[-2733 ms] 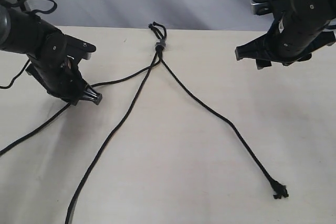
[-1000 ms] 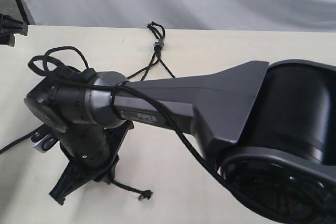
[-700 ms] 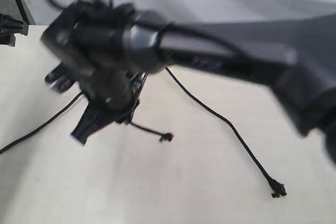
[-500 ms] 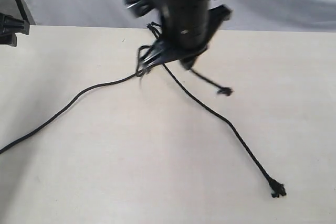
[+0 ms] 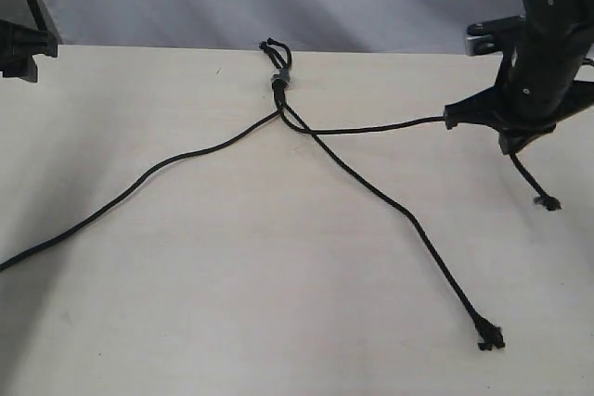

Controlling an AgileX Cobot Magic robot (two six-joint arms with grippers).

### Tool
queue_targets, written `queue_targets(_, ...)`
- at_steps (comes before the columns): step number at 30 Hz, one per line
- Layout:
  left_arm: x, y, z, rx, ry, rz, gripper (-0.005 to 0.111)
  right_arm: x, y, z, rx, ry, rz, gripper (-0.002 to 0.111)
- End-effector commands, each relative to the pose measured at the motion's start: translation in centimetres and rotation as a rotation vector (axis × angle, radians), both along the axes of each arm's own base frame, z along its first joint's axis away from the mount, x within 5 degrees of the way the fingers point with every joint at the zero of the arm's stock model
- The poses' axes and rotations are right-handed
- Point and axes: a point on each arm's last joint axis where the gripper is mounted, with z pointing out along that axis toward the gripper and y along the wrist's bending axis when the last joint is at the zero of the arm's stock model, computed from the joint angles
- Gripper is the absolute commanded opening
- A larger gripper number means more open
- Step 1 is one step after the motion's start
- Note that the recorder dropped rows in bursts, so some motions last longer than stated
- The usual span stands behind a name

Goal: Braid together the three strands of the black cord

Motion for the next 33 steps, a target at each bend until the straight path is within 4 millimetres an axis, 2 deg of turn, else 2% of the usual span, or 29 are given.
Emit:
queue_targets(1, 0.1, 0.0, -0.1, -0.013, -0.009, 0.007, 0.061, 0.5, -1.9, -2.9, 0.014, 0.035, -0.058, 0.0)
queue_targets(8, 0.2, 0.0, -0.1, -0.015, -0.023, 0.007, 0.061, 1.4, -1.8, -7.0, 0.014, 0.076, -0.038, 0.0)
queue_targets(33, 0.2, -0.3, -0.1, -0.008, -0.013, -0.012, 0.061, 1.2, -1.7, -7.6, 0.035, 0.104, -0.106, 0.0)
